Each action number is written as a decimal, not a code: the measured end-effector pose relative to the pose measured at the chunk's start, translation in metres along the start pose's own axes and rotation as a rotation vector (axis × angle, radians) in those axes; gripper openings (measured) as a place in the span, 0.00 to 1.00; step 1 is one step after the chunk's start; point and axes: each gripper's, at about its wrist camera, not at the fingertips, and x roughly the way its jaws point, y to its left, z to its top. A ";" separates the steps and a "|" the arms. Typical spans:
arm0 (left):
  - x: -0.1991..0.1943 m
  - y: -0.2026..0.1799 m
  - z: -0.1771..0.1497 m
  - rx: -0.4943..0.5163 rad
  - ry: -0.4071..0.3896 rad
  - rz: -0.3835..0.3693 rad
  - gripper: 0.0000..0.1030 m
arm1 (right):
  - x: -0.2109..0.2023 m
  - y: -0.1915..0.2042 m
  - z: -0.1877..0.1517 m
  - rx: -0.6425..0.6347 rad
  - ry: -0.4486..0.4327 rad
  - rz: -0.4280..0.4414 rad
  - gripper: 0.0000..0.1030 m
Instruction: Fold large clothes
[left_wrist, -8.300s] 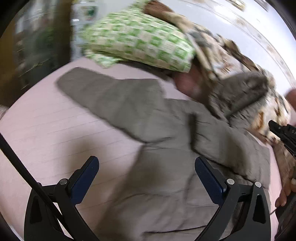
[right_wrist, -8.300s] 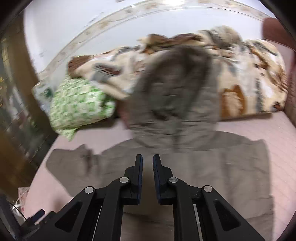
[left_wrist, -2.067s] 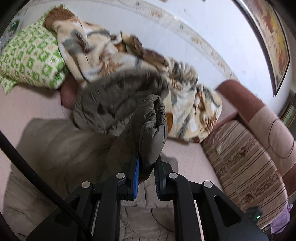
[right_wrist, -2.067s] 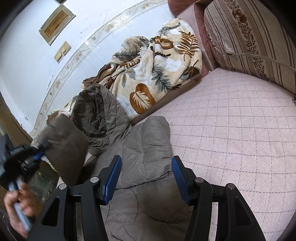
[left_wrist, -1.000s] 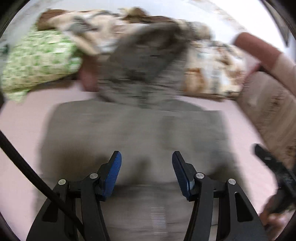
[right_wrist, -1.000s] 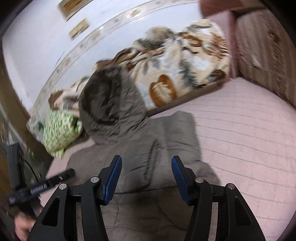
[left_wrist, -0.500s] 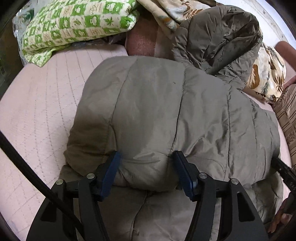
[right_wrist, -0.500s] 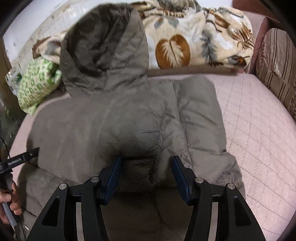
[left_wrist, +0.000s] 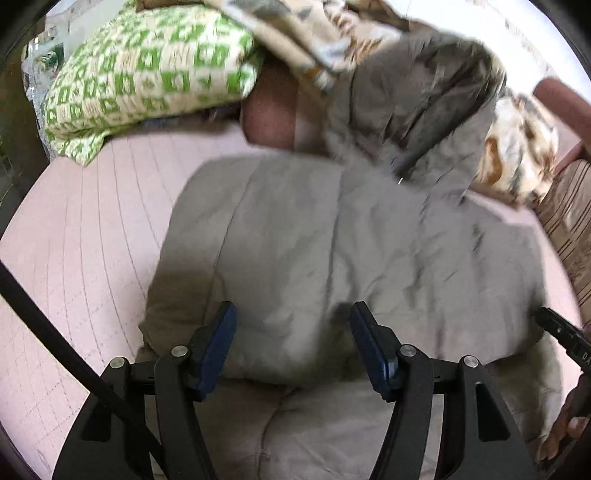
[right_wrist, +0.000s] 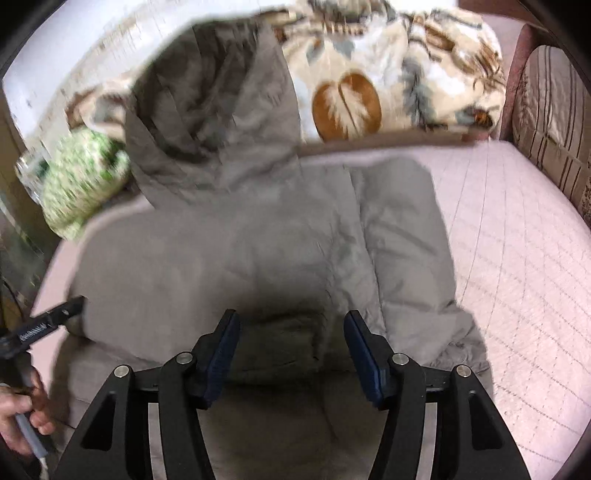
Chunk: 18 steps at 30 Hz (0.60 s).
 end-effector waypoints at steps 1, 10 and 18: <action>-0.002 -0.001 0.003 -0.005 -0.004 -0.002 0.61 | -0.006 0.001 0.001 -0.001 -0.025 0.001 0.62; 0.027 -0.011 0.039 0.000 0.038 0.048 0.61 | 0.004 -0.009 0.001 0.037 -0.014 0.001 0.62; 0.041 -0.008 0.043 -0.029 0.091 0.042 0.67 | 0.015 -0.013 -0.002 0.056 0.041 0.017 0.62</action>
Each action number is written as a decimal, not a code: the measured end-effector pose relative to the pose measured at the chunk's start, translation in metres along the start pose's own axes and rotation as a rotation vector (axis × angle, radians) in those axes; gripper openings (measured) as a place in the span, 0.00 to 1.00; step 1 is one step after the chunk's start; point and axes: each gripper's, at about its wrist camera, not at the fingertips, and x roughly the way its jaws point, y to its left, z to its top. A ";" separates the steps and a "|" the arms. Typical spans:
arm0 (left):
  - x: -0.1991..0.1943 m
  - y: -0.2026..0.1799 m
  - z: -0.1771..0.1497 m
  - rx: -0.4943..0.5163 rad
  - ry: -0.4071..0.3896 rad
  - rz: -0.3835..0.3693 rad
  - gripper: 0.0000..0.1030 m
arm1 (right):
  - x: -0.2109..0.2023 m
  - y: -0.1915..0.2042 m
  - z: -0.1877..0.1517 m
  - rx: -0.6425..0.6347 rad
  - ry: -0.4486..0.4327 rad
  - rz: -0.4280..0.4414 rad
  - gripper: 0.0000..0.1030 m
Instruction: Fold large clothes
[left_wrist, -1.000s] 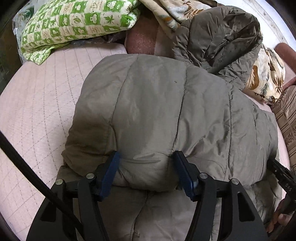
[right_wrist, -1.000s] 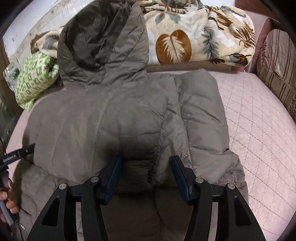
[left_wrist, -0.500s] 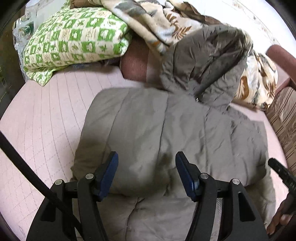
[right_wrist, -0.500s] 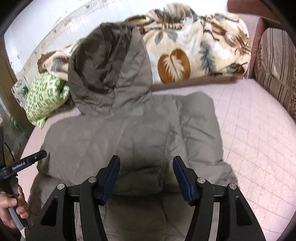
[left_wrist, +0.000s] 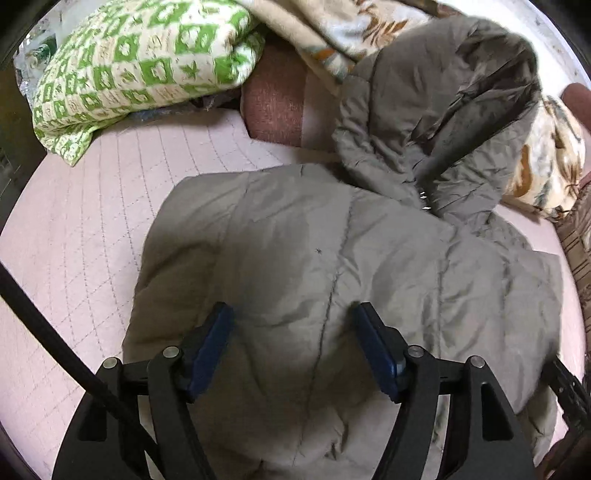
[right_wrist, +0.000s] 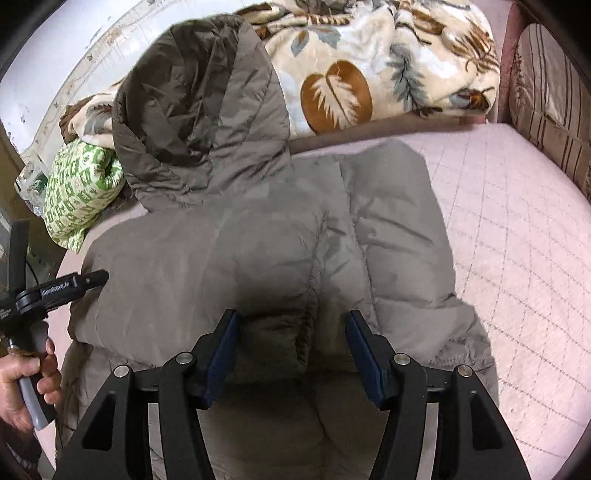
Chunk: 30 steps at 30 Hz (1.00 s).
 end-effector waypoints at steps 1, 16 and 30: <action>-0.006 0.000 -0.003 0.001 -0.011 -0.010 0.67 | -0.004 0.000 0.002 0.004 -0.012 0.006 0.62; -0.112 0.023 -0.127 0.063 -0.075 -0.005 0.67 | -0.065 0.023 -0.013 -0.084 -0.054 0.047 0.62; -0.082 0.039 -0.189 0.039 0.049 0.014 0.68 | -0.047 0.009 -0.079 -0.151 0.156 0.014 0.63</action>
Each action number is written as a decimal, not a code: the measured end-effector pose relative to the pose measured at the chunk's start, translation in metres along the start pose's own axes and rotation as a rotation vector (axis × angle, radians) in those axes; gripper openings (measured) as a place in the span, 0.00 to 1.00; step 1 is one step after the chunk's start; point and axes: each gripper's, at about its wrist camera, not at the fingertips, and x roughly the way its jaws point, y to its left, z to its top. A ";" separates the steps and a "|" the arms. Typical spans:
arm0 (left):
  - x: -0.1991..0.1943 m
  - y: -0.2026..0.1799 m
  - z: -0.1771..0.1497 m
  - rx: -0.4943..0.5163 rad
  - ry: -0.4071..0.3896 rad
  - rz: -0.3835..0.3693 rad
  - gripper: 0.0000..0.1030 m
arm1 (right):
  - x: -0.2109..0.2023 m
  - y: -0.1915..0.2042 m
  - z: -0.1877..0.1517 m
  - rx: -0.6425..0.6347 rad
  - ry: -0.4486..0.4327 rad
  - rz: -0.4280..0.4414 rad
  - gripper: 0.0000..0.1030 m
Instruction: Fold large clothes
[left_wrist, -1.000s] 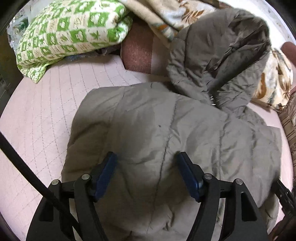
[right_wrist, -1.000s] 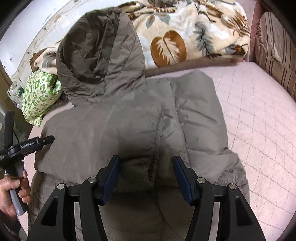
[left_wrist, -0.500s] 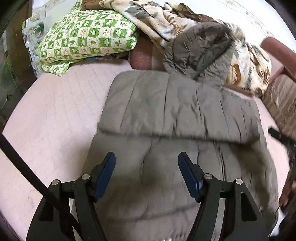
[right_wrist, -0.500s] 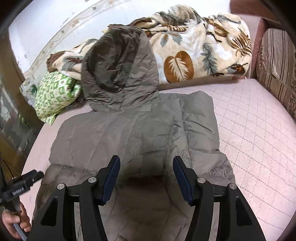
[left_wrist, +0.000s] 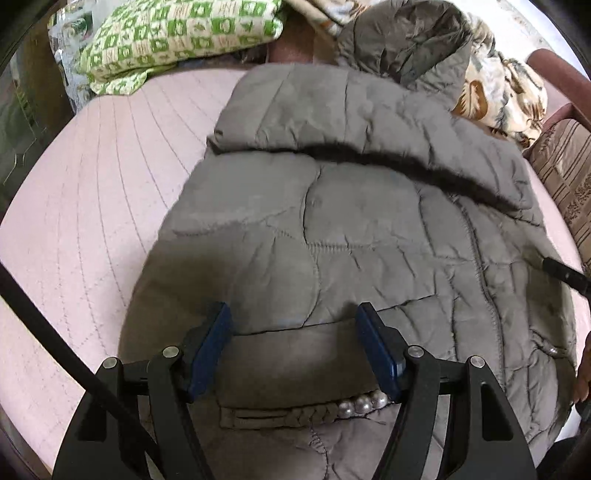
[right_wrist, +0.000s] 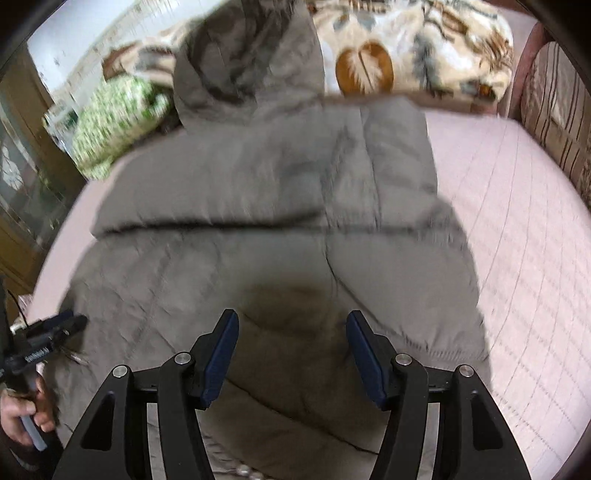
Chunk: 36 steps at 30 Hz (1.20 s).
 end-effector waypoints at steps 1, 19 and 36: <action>0.000 -0.001 0.001 0.001 -0.002 0.004 0.68 | 0.007 -0.001 -0.001 -0.002 0.023 -0.009 0.63; -0.017 -0.066 0.135 -0.035 -0.216 -0.135 0.68 | -0.076 0.025 0.148 0.260 -0.209 0.210 0.75; -0.019 -0.024 0.137 -0.046 -0.307 -0.116 0.71 | -0.011 -0.018 0.374 0.600 -0.278 0.251 0.80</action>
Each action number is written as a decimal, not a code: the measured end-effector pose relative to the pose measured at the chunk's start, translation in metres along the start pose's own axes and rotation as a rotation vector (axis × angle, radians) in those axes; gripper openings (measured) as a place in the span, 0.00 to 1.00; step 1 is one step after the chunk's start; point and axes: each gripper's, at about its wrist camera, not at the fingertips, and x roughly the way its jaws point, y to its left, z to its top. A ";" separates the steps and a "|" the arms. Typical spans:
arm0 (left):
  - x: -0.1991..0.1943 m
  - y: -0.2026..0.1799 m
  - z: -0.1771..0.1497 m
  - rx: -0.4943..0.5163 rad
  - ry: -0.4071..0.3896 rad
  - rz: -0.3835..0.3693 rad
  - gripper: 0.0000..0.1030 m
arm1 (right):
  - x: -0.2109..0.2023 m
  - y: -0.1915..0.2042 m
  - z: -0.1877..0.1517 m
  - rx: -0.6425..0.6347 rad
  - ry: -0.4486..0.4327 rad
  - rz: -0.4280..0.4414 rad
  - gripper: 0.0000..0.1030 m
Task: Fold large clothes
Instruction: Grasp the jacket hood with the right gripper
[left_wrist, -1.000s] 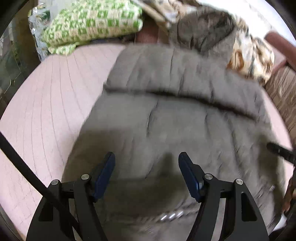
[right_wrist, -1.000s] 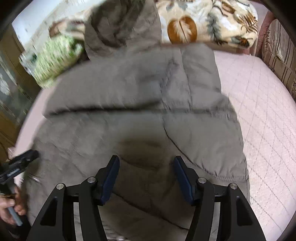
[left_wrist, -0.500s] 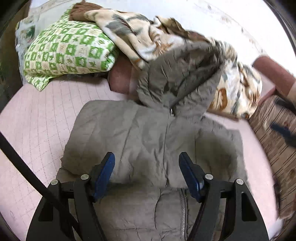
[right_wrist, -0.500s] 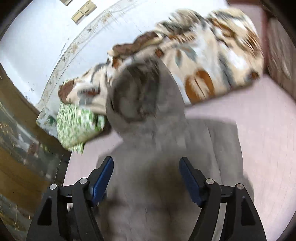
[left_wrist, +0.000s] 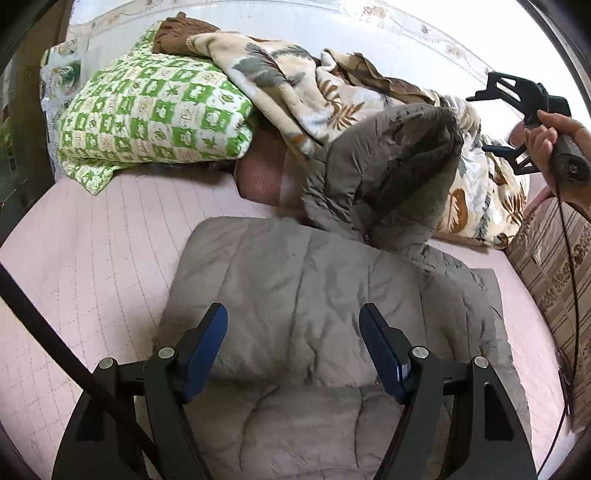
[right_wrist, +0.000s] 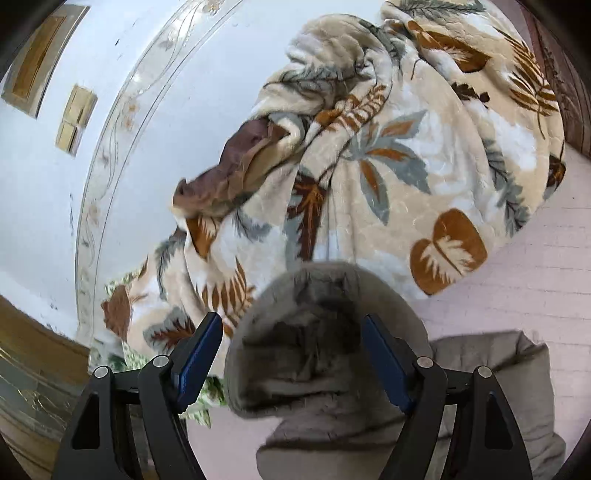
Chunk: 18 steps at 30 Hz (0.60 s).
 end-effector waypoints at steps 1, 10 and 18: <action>0.001 0.001 -0.001 0.001 0.001 -0.006 0.71 | 0.003 0.005 0.003 -0.048 -0.007 -0.046 0.80; 0.019 0.006 -0.005 -0.022 0.026 -0.026 0.71 | 0.020 0.002 0.007 -0.420 0.033 -0.237 0.80; 0.029 -0.004 -0.012 0.008 0.040 -0.018 0.71 | 0.047 0.000 0.005 -0.512 -0.001 -0.218 0.58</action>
